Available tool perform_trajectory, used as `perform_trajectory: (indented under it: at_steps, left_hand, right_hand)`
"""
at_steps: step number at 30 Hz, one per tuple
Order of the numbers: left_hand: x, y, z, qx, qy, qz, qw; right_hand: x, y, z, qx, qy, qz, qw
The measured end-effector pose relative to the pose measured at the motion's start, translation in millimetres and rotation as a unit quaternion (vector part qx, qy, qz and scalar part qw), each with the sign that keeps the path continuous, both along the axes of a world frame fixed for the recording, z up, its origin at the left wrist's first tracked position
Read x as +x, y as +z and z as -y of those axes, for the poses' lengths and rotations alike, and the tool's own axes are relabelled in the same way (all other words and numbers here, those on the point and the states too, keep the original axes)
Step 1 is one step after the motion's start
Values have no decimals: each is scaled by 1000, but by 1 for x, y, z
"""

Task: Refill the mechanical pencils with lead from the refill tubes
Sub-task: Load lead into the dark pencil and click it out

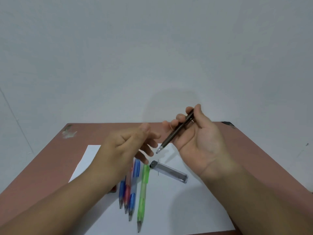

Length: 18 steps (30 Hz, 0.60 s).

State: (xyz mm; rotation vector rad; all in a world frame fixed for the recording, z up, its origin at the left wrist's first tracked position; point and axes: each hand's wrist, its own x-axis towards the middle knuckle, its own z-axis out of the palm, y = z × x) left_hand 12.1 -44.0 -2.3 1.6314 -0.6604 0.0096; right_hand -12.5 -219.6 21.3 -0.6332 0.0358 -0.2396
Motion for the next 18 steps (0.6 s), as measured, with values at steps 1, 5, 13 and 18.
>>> perform_trajectory:
  at_steps: [1, 5, 13, 18]
  left_hand:
    - [0, 0, -1, 0, -17, -26, 1000]
    - [-1, -4, 0, 34, -69, -48, 996]
    - [0, -8, -3, 35, -135, -56, 989]
    - [1, -9, -4, 6, -169, -67, 983]
  right_hand:
    - [1, 1, 3, 24, 3, 5, 1000]
    - [2, -1, 12, 90, 23, 22, 995]
    - [0, -2, 19, 124, 30, 50, 991]
    - [-3, 1, 18, 130, 18, 55, 990]
